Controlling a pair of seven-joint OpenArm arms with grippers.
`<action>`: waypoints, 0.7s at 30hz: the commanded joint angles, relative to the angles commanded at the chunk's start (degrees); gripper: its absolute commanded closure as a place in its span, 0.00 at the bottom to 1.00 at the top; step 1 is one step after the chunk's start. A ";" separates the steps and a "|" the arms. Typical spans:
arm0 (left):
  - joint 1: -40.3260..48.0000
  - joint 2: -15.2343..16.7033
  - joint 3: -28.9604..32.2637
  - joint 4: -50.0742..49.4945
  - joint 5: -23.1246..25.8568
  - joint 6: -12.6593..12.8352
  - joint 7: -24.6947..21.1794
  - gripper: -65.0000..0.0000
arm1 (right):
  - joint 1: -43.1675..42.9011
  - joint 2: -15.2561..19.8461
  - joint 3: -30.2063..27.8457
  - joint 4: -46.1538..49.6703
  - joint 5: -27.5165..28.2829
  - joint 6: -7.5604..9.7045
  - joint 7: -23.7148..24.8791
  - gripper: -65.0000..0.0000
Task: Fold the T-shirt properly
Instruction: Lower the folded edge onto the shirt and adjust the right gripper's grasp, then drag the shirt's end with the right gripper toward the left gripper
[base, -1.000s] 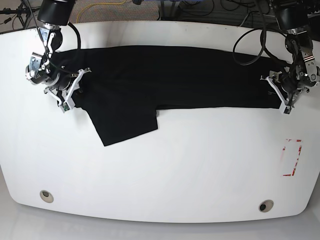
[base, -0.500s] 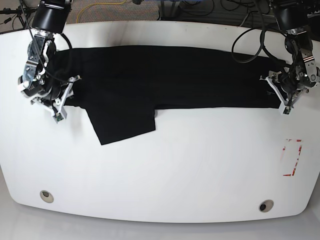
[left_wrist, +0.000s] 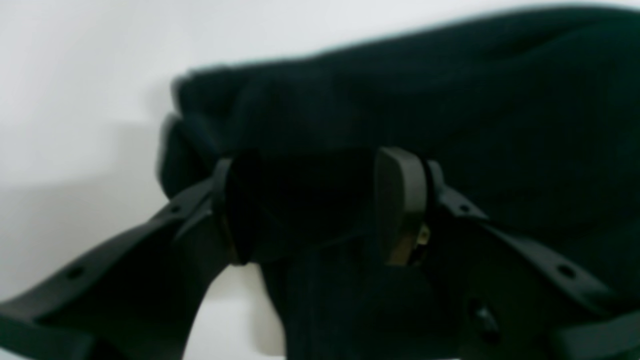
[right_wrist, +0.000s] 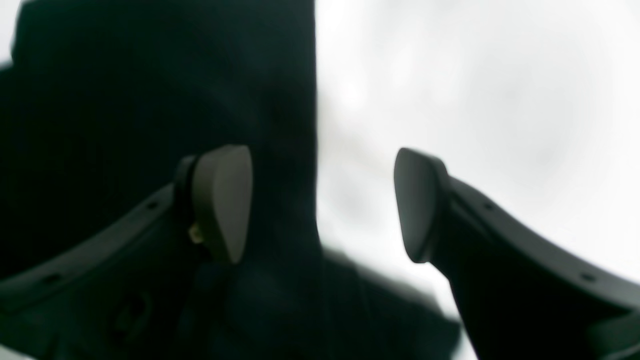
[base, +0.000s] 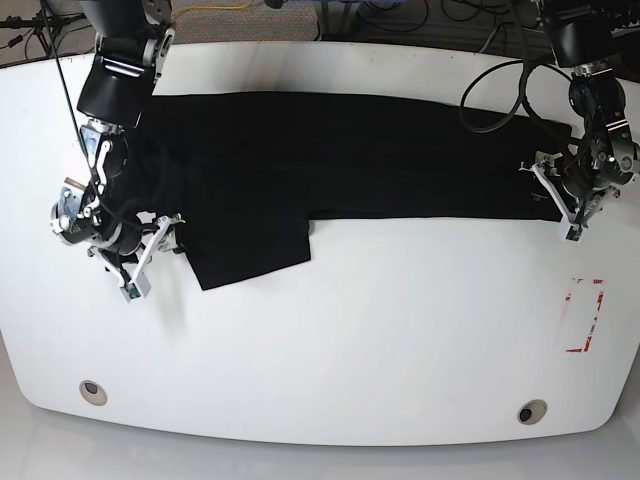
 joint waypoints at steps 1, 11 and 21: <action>0.09 0.00 0.00 0.70 0.00 0.00 0.00 0.48 | 0.62 0.00 0.00 -1.67 0.00 0.00 1.05 0.35; 0.09 0.00 0.00 4.57 0.00 0.00 2.46 0.48 | 2.81 -0.18 -0.09 -10.73 0.00 0.00 5.71 0.35; 0.09 0.00 0.00 5.54 0.09 0.00 2.90 0.48 | 0.79 -3.52 -0.09 -10.55 0.00 0.00 5.71 0.35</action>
